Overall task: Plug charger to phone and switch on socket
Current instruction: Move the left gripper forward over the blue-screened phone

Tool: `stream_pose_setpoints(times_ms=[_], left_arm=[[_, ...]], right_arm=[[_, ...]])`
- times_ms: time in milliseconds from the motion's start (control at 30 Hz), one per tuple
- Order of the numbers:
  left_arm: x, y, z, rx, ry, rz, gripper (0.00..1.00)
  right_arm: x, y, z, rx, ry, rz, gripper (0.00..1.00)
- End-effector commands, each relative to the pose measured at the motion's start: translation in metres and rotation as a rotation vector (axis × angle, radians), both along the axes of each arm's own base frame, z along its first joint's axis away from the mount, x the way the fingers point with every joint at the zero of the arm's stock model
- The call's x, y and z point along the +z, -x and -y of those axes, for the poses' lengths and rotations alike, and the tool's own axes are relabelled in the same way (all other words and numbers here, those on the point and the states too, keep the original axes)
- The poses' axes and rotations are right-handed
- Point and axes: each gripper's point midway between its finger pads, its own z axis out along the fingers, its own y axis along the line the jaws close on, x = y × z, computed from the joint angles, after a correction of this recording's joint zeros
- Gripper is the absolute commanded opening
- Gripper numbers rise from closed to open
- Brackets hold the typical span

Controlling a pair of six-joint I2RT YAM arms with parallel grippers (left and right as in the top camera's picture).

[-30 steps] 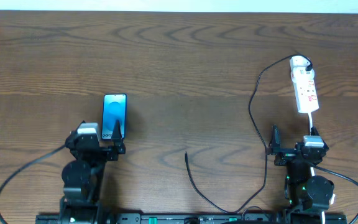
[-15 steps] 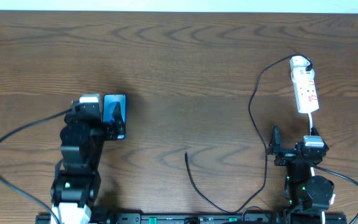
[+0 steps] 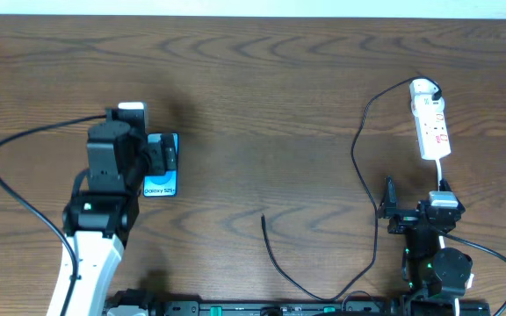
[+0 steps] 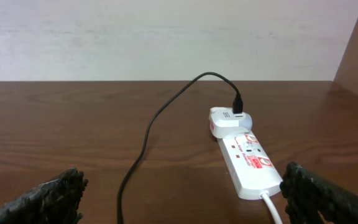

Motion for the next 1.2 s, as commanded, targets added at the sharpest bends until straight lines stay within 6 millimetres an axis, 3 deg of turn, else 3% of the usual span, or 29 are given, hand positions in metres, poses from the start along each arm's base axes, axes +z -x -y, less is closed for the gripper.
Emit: stream_pose_setpoints(times_ms=[0,600,800,1033,1167], left_arm=[[0.013,-0.011,-0.003,0.006,-0.012,0.007,0.93],[0.015,-0.025,-0.002,-0.009,-0.038,-0.220,0.92],[-0.003,-0.022,-0.006,-0.006,-0.046,-0.352,0.93],[-0.038,-0.010,-0.031,0.060,-0.022,-0.562,0.93],[-0.050,-0.009,-0.028,0.045,0.060,-0.607,0.93]], right_arm=[[0.000,0.000,0.001,-0.006,0.012,0.001,0.99],[0.000,0.000,0.001,-0.006,0.012,0.001,0.99],[0.000,0.000,0.001,-0.006,0.012,0.001,0.99],[0.000,0.000,0.001,-0.006,0.012,0.001,0.99],[0.000,0.000,0.001,-0.006,0.012,0.001,0.99]])
